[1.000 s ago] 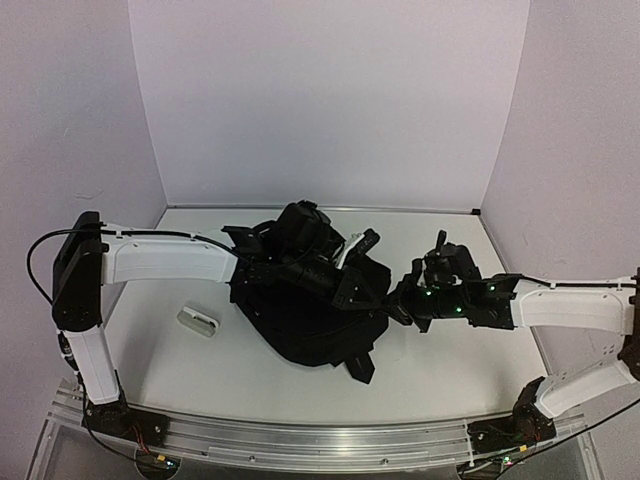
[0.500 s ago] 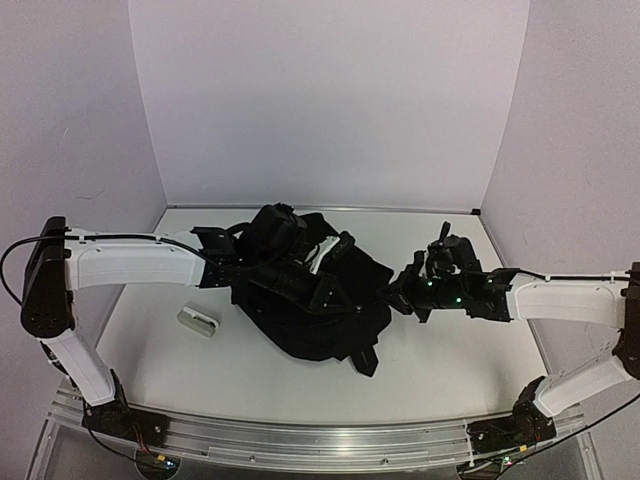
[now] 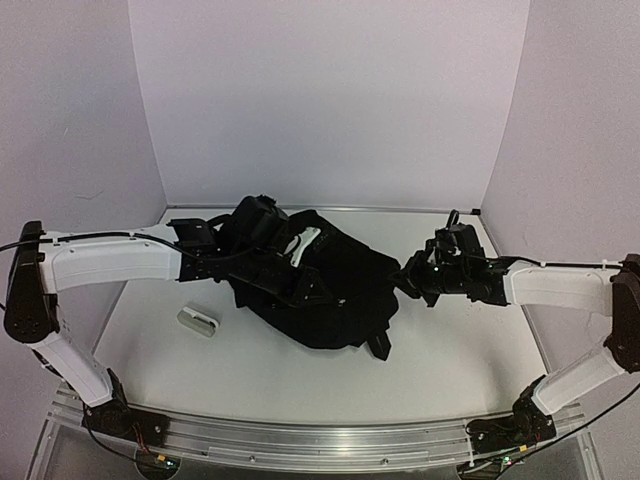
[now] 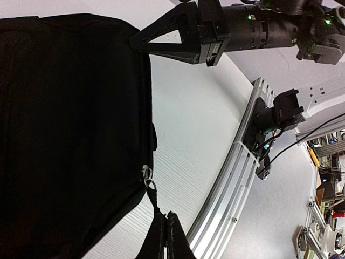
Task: Pack the student bag
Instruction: Zip the student bag at the center of the board.
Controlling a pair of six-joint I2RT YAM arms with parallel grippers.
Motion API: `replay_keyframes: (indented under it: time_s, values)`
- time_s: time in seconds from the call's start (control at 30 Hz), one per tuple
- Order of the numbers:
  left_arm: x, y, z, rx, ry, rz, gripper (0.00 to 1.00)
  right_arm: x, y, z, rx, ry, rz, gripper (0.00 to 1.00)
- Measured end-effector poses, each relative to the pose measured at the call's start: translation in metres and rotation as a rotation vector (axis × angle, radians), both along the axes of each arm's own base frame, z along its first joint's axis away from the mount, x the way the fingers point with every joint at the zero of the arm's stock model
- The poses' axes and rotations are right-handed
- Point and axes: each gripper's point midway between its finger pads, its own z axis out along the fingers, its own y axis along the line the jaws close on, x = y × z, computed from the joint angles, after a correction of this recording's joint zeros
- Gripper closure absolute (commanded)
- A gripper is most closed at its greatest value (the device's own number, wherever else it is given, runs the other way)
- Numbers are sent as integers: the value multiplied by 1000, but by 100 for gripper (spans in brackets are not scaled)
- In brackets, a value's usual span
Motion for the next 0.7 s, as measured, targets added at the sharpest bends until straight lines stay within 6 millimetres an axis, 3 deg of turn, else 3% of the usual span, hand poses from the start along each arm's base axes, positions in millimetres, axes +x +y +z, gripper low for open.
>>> replay_keyframes:
  time_s: [0.33, 0.5, 0.7]
  values:
    - [15, 19, -1, 28, -33, 14, 100, 34, -57, 4, -84, -18, -125, 100]
    - [37, 32, 2, -5, -51, 52, 100, 37, -57, 12, -105, -31, -95, 100]
    - [39, 30, 2, -37, -55, 44, 100, 35, -62, 10, -151, -32, -73, 100]
